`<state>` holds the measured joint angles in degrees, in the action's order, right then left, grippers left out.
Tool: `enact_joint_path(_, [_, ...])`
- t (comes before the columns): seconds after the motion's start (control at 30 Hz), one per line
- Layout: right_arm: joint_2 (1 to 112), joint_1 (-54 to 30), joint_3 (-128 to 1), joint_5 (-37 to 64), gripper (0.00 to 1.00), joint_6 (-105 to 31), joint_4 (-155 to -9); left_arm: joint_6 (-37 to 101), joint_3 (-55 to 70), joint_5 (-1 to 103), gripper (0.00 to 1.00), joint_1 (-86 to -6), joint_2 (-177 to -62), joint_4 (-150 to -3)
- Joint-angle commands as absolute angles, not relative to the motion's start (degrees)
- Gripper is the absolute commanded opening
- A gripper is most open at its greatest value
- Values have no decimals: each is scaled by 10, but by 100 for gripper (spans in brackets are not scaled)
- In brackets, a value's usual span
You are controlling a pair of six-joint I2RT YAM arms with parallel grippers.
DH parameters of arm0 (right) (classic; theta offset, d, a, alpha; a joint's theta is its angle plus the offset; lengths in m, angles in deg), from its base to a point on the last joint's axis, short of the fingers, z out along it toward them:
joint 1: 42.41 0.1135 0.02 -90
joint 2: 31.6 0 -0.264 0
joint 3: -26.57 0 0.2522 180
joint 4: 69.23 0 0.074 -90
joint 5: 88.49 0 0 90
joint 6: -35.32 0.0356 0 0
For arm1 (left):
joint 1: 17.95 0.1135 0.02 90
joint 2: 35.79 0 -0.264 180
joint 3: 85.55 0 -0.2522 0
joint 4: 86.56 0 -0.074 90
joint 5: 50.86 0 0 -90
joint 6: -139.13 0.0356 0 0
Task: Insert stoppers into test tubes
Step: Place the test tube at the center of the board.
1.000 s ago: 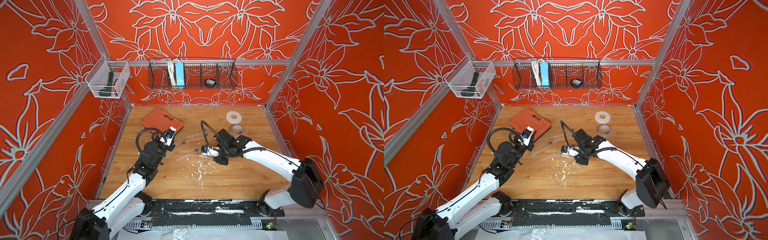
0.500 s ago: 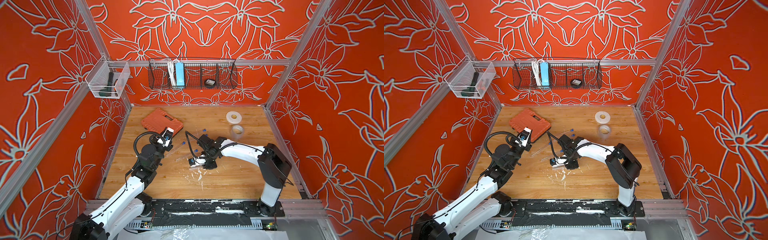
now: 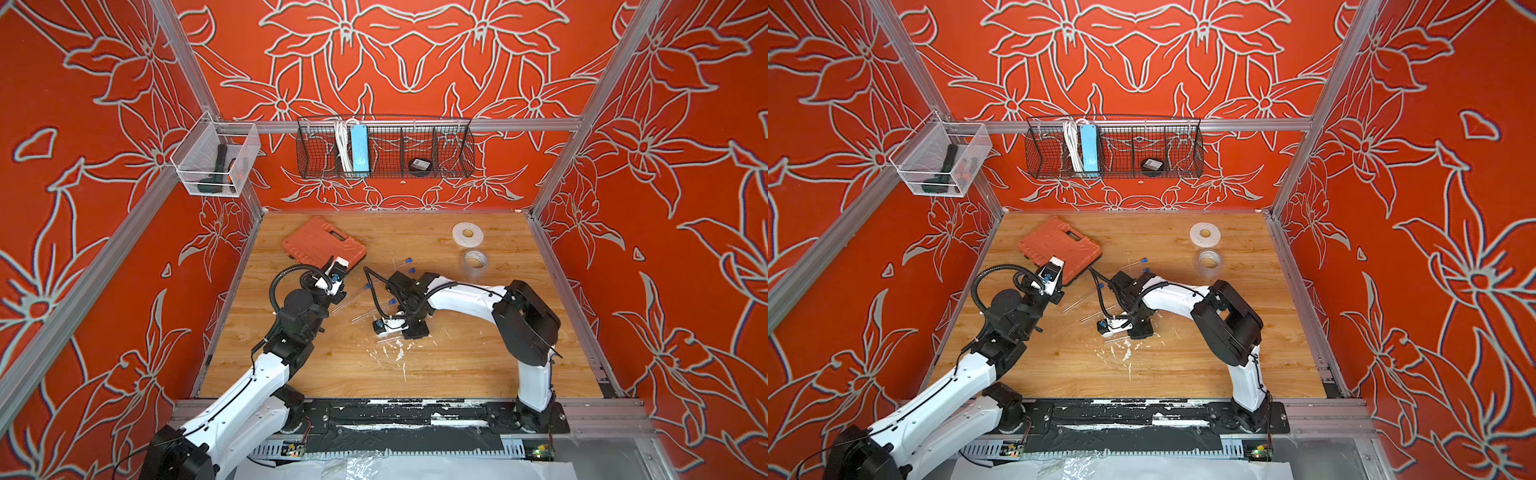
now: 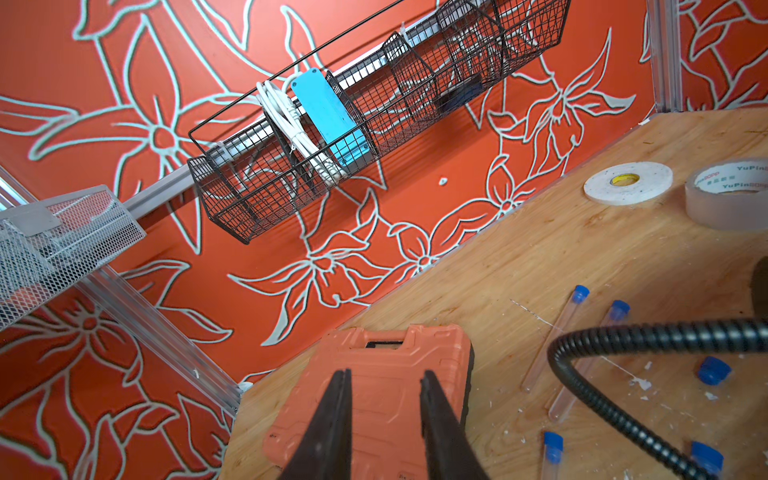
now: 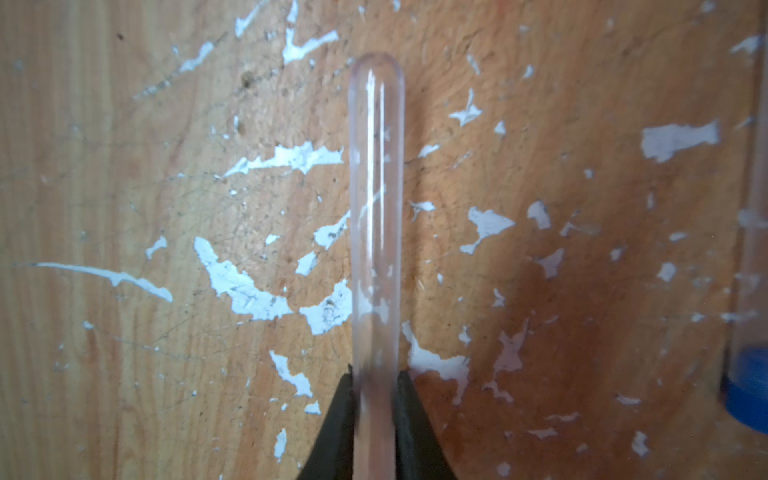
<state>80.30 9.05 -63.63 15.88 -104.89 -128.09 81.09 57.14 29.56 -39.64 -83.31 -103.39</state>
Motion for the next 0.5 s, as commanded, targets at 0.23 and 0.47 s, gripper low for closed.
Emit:
enact_joint_path(0.23, [780,94,-637,186,34,-1030,-1276,812,567,289,25,-394,-834,-1049])
enact_joint_path(0.47, [652,65,-590,262,42,-992,-1254,819,546,305,28,-394,-832,-1016])
